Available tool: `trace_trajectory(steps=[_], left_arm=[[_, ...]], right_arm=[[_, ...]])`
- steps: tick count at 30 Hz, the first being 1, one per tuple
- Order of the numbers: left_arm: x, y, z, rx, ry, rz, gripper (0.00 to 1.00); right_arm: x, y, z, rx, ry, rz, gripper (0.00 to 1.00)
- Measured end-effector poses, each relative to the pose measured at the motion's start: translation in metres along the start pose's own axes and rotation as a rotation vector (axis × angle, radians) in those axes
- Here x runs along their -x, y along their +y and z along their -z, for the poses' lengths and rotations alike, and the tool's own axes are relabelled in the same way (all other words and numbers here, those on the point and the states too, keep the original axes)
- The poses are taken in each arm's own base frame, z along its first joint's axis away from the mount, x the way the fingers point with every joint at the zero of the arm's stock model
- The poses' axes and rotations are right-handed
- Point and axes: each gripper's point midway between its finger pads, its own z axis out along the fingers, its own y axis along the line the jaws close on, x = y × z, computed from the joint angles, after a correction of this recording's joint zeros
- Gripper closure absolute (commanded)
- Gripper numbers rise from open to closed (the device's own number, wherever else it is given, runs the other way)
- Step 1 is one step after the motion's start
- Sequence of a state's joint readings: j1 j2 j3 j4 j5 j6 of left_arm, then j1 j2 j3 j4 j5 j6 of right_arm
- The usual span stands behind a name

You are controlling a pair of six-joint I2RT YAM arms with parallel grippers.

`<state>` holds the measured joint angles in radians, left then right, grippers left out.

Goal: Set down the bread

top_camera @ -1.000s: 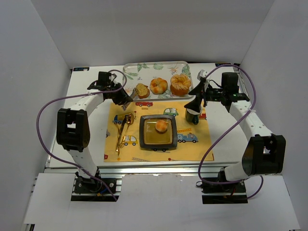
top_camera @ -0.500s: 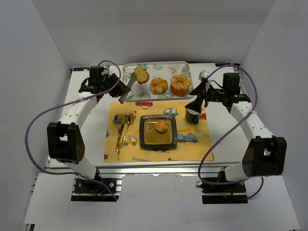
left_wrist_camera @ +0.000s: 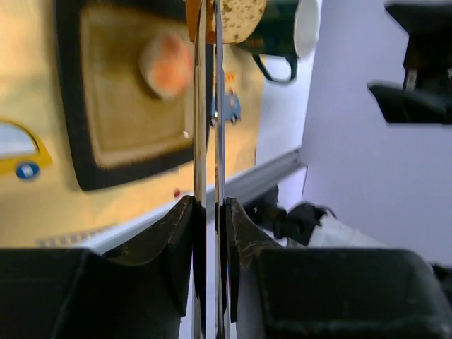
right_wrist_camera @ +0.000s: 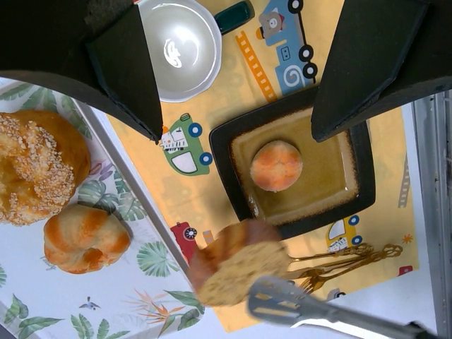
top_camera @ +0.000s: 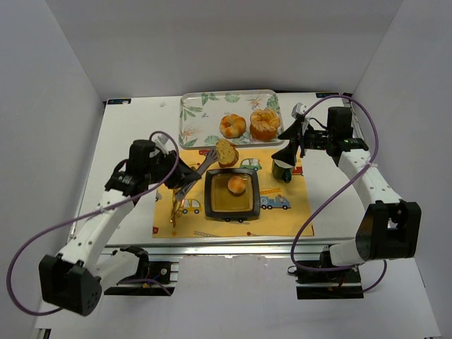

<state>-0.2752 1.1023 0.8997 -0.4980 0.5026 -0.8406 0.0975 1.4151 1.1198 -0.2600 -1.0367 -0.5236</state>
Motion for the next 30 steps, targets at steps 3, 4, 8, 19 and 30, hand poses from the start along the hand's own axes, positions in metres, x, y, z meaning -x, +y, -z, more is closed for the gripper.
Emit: trace_trajectory(steps=[3,4,8,19,30], left_arm=[[-0.027,-0.006,0.016,-0.041,0.028,0.014,1.0],[-0.03,-0.007,0.019,-0.049,0.028,0.018,1.0],[-0.044,0.002,0.021,-0.037,0.061,0.035,1.0],[-0.065,0.036,0.002,0.068,0.169,0.063,0.61],[-0.062,0.038,0.001,0.084,0.156,0.048,0.53]], right_arm=[[0.0,0.001,0.0,0.005,-0.002,-0.001,0.11],[0.0,0.001,0.0,0.007,-0.003,-0.001,0.11],[0.002,0.001,-0.001,0.014,-0.005,-0.004,0.11],[0.003,-0.001,-0.001,0.014,-0.006,-0.002,0.11],[0.003,-0.001,-0.001,0.014,-0.005,-0.005,0.11]])
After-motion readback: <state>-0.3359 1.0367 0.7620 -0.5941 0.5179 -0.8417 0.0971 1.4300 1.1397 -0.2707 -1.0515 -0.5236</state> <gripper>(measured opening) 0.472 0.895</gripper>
